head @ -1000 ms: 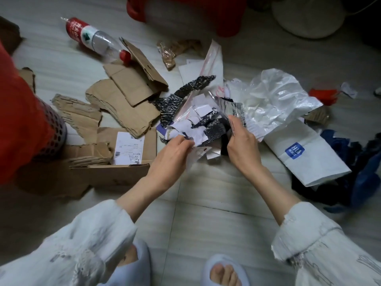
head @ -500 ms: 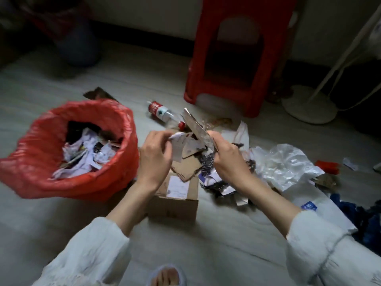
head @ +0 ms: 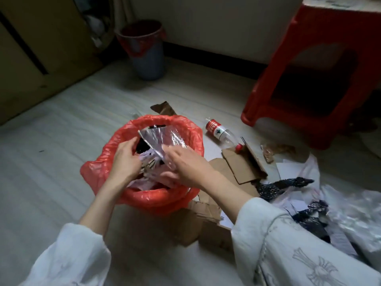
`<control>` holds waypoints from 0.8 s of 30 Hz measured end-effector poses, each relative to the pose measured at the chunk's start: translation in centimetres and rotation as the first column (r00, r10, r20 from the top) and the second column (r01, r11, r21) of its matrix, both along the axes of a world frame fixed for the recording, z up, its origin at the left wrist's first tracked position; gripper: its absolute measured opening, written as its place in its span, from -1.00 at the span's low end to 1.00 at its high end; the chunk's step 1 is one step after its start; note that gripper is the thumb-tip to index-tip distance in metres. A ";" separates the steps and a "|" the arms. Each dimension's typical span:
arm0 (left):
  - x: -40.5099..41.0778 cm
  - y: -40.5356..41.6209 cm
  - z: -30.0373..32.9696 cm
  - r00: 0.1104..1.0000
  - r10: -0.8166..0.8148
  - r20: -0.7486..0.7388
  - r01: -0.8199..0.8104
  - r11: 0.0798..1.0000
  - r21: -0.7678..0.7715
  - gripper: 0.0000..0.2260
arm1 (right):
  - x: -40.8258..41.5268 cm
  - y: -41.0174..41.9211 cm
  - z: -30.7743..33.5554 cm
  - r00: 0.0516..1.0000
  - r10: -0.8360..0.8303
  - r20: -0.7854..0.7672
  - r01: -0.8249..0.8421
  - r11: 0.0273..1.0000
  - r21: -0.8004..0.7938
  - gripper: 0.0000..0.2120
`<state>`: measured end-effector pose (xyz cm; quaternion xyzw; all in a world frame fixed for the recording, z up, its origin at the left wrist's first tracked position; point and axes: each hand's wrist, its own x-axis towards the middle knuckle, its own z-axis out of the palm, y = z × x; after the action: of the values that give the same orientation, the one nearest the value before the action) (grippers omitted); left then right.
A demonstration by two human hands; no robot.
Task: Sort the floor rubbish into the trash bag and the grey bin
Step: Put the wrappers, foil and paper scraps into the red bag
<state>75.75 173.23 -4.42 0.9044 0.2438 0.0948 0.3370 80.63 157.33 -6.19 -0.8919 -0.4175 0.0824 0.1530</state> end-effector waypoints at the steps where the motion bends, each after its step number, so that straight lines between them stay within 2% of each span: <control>1: -0.4 0.2 0.2 1.000 0.028 0.003 -0.028 0.999 0.022 -0.51 | 0.0 -0.3 -0.7 0.999 0.027 -0.021 -0.029 0.996 -0.084 -0.31; 4: -1.3 0.3 0.0 0.982 0.163 0.095 -0.177 0.969 0.171 -0.54 | -0.4 -2.1 -2.7 0.999 0.035 0.038 -0.029 0.988 -0.149 -0.35; 5: -1.1 0.1 -0.4 0.981 0.135 0.142 -0.169 0.951 0.261 -0.56 | -0.7 -2.8 -3.2 0.997 0.039 0.074 -0.029 0.990 -0.136 -0.39; 6: -0.4 0.0 -1.2 0.988 0.036 0.151 -0.088 0.931 0.355 -0.59 | -1.0 -3.4 -3.5 0.995 0.027 0.100 -0.015 0.993 -0.114 -0.39; 7: 0.5 -0.2 -2.4 0.990 -0.110 0.085 0.064 0.902 0.427 -0.61 | -1.4 -4.1 -3.9 0.993 0.007 0.116 0.003 0.996 -0.086 -0.37; 8: 1.4 -0.5 -3.7 0.967 -0.251 -0.046 0.245 0.860 0.447 -0.63 | -1.7 -4.6 -4.1 0.992 -0.008 0.124 0.016 0.998 -0.060 -0.35; 9: 2.3 -0.8 -5.2 0.907 -0.357 -0.224 0.420 0.814 0.401 -0.61 | -2.0 -4.9 -4.2 0.992 -0.018 0.126 0.023 0.999 -0.039 -0.35; 10: 3.0 -1.1 -6.7 0.809 -0.415 -0.416 0.558 0.765 0.322 -0.56 | -2.2 -5.2 -4.4 0.993 -0.024 0.115 0.027 0.999 -0.025 -0.37; 12: 4.1 -1.0 -9.6 0.559 -0.389 -0.732 0.694 0.703 0.156 -0.41 | -2.4 -5.4 -4.4 0.997 -0.029 0.065 0.030 1.000 -0.009 -0.40; 13: 4.4 -0.8 -10.8 0.465 -0.342 -0.817 0.711 0.694 0.114 -0.36 | -2.4 -5.4 -4.3 0.999 -0.028 0.047 0.028 1.000 -0.009 -0.41; 15: 4.8 -0.5 -12.4 0.382 -0.278 -0.882 0.719 0.689 0.094 -0.33 | -2.2 -5.4 -4.3 0.999 -0.015 0.037 0.015 1.000 0.014 -0.42; 18: 5.7 -0.7 -13.9 0.365 -0.255 -0.896 0.758 0.640 0.126 -0.38 | -1.8 -5.7 -5.3 0.999 -0.003 0.054 0.000 0.999 0.042 -0.46; 24: 7.0 -0.1 -14.4 0.247 -0.273 -0.930 0.787 0.616 0.029 -0.25 | -1.4 -5.8 -6.7 0.995 -0.001 0.100 -0.009 0.996 0.093 -0.53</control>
<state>82.73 173.11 -18.85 0.8960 0.0053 -0.4387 -0.0692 79.22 151.49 -12.90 -0.8859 -0.4299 0.0181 0.1734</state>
